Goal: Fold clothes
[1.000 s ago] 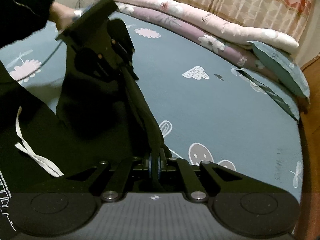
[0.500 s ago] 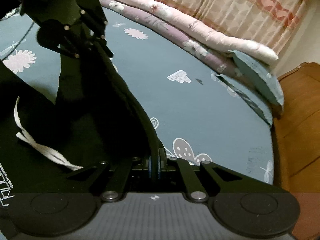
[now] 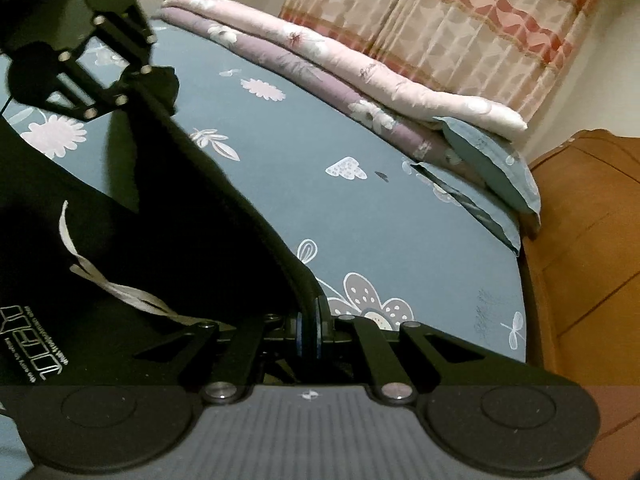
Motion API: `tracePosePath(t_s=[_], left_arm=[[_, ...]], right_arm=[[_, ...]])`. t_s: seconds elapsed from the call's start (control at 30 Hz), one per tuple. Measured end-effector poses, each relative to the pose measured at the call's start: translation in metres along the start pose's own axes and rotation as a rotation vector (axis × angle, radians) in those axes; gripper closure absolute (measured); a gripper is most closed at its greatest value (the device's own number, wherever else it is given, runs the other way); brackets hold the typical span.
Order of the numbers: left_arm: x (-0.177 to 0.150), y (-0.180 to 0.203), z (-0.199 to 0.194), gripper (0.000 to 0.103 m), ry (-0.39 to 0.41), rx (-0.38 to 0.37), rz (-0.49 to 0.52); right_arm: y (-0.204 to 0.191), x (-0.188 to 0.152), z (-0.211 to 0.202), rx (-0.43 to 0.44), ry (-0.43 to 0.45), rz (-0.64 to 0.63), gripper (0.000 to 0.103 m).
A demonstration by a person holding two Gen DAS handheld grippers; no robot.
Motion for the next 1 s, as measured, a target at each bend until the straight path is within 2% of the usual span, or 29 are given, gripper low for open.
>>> tracePosePath(t_s=[0.2,0.4,0.6,0.73,0.93,1.0], left_arm=[[0.004,0.035,-0.034,0.098,0.042,-0.007,0.040],[-0.004,0.075,-0.051,0.098,0.038,-0.067,0.061],[-0.017,0.118,-0.048,0.098,0.009,-0.127,0.133],[-0.024,0.136,-0.043,0.098,-0.003,-0.157,0.143],[-0.031,0.148,-0.033,0.098,-0.023,-0.163,0.137],[-0.029,0.147,-0.037,0.098,-0.018,-0.152,0.139]], right_arm=[[-0.016,-0.012,-0.013,0.000,0.012,-0.005,0.097],[-0.034,-0.028,-0.018,0.006,0.000,-0.043,0.097],[-0.056,-0.048,-0.012,0.002,-0.050,-0.107,0.097],[-0.071,-0.067,-0.008,-0.022,-0.077,-0.170,0.097],[-0.094,-0.088,0.007,-0.087,-0.160,-0.314,0.097],[-0.095,-0.086,0.004,-0.091,-0.155,-0.311,0.097]])
Point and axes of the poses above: each gripper's, at about its wrist camera, not at the fingertips, and z roughly the way its jaws point, y to its right, x to its top, the point moved 9 cm from there along z, roughly the way its jaws point, and after that the axes turned 5 degrees about x, right-handed, at the moved point
